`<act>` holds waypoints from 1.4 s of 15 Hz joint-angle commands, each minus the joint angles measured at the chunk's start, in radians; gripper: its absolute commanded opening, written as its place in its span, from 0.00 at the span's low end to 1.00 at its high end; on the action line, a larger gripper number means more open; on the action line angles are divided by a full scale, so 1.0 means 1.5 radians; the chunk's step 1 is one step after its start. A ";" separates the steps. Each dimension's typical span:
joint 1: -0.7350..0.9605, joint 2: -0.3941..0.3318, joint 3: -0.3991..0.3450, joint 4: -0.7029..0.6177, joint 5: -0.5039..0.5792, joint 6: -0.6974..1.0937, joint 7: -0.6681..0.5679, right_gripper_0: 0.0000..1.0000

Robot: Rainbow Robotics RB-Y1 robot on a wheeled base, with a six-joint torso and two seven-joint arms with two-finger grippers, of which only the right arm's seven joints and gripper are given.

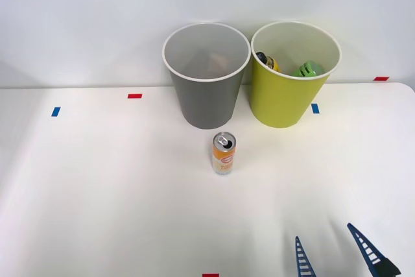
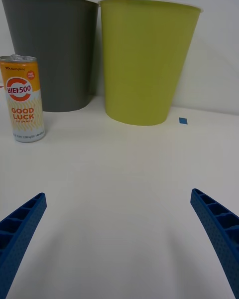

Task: Put cans in the gray bin, plastic bottles in the light green bin

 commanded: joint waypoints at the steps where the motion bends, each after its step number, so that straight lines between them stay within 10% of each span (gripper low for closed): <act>1: 0.000 0.000 0.000 0.000 0.000 0.000 0.000 1.00; 21: 0.000 0.000 0.000 0.000 0.000 0.000 0.000 1.00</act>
